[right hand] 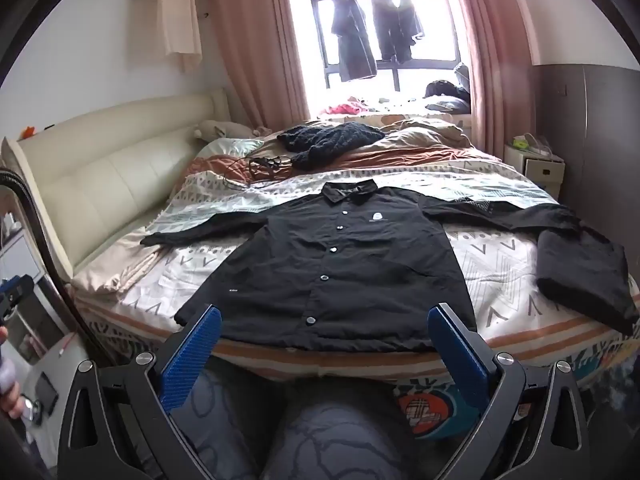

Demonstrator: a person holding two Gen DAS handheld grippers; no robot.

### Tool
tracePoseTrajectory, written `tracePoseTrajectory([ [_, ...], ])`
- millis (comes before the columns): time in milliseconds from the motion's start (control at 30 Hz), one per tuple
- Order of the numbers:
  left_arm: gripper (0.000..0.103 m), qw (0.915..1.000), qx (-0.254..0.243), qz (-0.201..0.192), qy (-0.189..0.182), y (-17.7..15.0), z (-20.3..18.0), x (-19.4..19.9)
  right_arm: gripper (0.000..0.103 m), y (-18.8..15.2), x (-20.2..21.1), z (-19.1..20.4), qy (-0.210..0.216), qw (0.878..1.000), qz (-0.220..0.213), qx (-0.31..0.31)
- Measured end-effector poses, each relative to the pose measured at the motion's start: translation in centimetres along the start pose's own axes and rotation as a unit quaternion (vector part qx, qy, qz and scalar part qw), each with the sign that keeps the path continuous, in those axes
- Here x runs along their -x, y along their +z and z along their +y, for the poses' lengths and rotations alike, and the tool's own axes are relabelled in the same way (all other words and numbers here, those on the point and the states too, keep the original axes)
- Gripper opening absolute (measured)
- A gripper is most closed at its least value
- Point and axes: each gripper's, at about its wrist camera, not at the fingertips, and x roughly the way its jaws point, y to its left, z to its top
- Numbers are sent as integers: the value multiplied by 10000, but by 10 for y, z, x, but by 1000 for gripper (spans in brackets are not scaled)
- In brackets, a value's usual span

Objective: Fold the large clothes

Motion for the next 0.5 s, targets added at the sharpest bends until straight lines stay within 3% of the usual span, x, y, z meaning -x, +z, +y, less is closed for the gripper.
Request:
tracePoseTrajectory([
  [500,103,10000,34,-28,-55,0,-7,3,103,2,4,3,-38,9998,-198,68],
])
